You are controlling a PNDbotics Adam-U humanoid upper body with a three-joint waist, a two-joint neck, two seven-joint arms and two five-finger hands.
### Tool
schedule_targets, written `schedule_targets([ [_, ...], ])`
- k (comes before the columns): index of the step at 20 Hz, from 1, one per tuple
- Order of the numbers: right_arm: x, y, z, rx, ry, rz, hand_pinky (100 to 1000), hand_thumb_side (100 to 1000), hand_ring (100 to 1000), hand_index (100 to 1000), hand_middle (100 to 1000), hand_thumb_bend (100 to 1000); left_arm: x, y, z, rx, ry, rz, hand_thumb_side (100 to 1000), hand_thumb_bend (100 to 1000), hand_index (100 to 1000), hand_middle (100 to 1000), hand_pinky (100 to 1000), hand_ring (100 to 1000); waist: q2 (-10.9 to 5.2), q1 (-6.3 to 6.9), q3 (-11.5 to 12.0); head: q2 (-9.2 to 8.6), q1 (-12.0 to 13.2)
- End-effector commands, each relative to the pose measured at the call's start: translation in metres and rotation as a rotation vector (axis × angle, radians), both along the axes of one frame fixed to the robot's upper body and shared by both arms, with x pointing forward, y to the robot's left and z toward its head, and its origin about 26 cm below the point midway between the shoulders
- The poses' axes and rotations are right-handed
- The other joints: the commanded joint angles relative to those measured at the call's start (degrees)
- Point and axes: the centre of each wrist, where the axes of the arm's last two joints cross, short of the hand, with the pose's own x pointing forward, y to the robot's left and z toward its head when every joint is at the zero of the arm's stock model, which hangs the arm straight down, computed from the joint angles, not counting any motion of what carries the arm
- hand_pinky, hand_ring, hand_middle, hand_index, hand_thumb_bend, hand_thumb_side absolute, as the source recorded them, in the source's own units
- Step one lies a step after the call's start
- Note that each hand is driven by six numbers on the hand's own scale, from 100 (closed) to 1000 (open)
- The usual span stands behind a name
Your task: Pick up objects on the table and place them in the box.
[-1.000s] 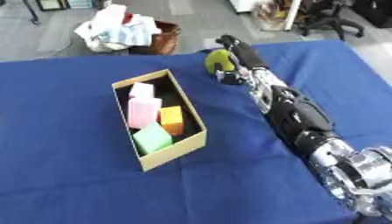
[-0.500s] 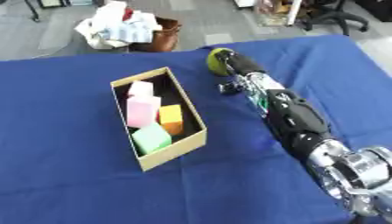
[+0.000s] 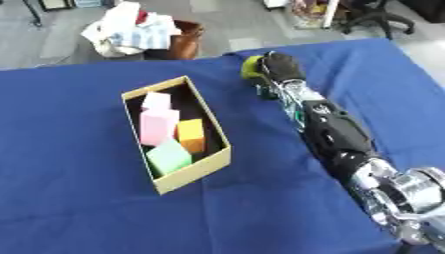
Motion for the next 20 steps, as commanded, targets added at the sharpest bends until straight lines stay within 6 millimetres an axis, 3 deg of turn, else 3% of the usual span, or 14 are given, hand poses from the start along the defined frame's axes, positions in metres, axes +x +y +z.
schedule_targets([
  [1, 0.004, -0.005, 0.03, 0.032, -0.155, 0.015, 459, 100, 391, 285, 231, 100, -0.001, 0.001, 0.01, 0.012, -0.036, -0.004, 635, 100, 836, 690, 806, 661, -0.76, 0.72, -0.2, -0.84, -0.2],
  [11, 0.004, 0.014, 0.072, 0.076, -0.301, 0.211, 459, 100, 392, 277, 227, 100, -0.001, 0.003, 0.009, 0.01, -0.032, 0.005, 634, 100, 836, 689, 806, 660, -1.46, 0.16, -1.2, -0.66, 0.1],
  [16, -0.002, 0.046, 0.095, 0.047, -0.292, 0.452, 486, 100, 412, 282, 232, 100, -0.001, 0.004, 0.009, 0.01, -0.029, 0.008, 636, 100, 836, 688, 806, 659, -1.9, -0.42, -1.8, -0.45, 0.3],
  [20, -0.008, 0.077, 0.097, -0.021, -0.173, 0.676, 519, 100, 447, 296, 246, 100, -0.001, 0.004, 0.008, 0.01, -0.028, 0.008, 636, 100, 835, 688, 806, 658, -2.12, -0.83, -1.6, -0.34, 0.3],
])
